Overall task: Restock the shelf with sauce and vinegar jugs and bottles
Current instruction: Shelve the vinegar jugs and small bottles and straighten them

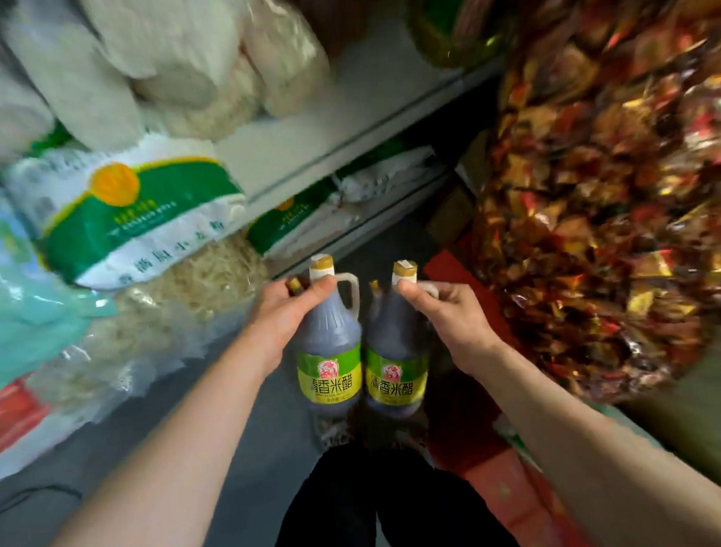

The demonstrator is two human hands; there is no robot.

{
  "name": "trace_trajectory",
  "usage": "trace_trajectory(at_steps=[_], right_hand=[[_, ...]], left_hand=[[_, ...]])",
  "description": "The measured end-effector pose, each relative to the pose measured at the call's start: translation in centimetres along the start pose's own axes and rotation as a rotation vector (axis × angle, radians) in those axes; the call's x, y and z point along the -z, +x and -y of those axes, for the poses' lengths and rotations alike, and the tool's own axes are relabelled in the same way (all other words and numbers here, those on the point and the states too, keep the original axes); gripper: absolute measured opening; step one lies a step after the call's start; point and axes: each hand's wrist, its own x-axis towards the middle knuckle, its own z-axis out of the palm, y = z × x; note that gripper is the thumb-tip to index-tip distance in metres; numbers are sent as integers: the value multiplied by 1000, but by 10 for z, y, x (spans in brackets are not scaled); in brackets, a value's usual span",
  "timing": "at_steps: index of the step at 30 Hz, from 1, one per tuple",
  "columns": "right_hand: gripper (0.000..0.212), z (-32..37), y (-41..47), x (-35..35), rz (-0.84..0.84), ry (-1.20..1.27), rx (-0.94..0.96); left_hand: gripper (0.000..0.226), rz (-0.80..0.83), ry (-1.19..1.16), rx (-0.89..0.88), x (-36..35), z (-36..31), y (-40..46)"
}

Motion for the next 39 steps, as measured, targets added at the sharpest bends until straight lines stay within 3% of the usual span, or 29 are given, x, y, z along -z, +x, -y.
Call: trace_trajectory(at_steps=[7, 13, 17, 20, 23, 25, 27, 31, 35, 39], right_hand=[[50, 183, -61, -25, -49, -53, 259], [53, 305, -95, -35, -33, -68, 527], [82, 374, -106, -37, -69, -91, 706], [66, 426, -100, -35, -85, -110, 761], [45, 479, -84, -36, -64, -143, 815], [49, 512, -70, -38, -51, -160, 871], [53, 542, -54, -40, -30, -154, 917], [40, 583, -19, -43, 45, -129, 1013], [42, 597, 17, -44, 114, -148, 1072], [27, 598, 47, -43, 185, -111, 1046]], left_hand=[[35, 19, -83, -324, 22, -184, -86], [67, 4, -61, -544, 40, -306, -137], [83, -51, -50, -658, 49, -366, -161], [85, -63, -100, -734, 55, -403, -170], [58, -101, -200, -813, 61, -441, -174], [45, -150, -254, -848, 64, -465, -172], [49, -192, -315, -880, 68, -487, -166], [62, -281, -359, -923, 76, -520, -152], [54, -432, -343, -956, 84, -532, -128], [64, -528, -349, -974, 85, -533, -110]])
